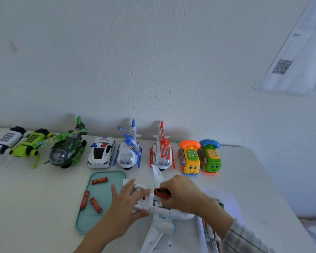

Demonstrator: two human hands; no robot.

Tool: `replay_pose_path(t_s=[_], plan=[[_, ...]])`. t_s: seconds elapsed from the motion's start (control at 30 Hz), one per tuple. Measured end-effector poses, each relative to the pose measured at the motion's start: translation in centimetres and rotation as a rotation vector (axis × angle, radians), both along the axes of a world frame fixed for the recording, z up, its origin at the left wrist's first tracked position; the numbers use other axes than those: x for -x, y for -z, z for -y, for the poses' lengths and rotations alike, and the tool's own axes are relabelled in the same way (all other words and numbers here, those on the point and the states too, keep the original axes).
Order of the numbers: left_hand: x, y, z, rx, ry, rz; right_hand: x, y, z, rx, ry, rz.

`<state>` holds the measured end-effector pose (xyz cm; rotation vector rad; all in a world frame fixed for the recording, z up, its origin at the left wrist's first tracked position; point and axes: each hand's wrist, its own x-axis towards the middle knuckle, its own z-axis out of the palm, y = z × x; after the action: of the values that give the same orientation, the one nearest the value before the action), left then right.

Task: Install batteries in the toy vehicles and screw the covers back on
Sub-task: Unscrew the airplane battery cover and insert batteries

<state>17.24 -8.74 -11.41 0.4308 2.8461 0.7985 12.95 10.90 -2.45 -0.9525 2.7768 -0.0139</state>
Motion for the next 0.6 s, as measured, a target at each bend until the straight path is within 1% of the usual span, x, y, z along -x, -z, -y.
replay_pose_path(t_s=[0.17,0.4,0.53,0.6], plan=[[0.2,0.6,0.0,-0.015,-0.003,-0.025,0.0,0.5,-0.2,-0.043,-0.022,0.021],[0.2,0.5,0.0,-0.024,-0.001,-0.023,0.1,1.0,0.0,-0.035,-0.089,0.078],[0.0,0.9,0.1,-0.024,-0.005,-0.024,0.2,1.3,-0.1,0.027,-0.043,0.123],[0.0,0.9,0.0,-0.038,-0.009,-0.028,0.1,1.5,-0.5,0.127,-0.004,0.154]])
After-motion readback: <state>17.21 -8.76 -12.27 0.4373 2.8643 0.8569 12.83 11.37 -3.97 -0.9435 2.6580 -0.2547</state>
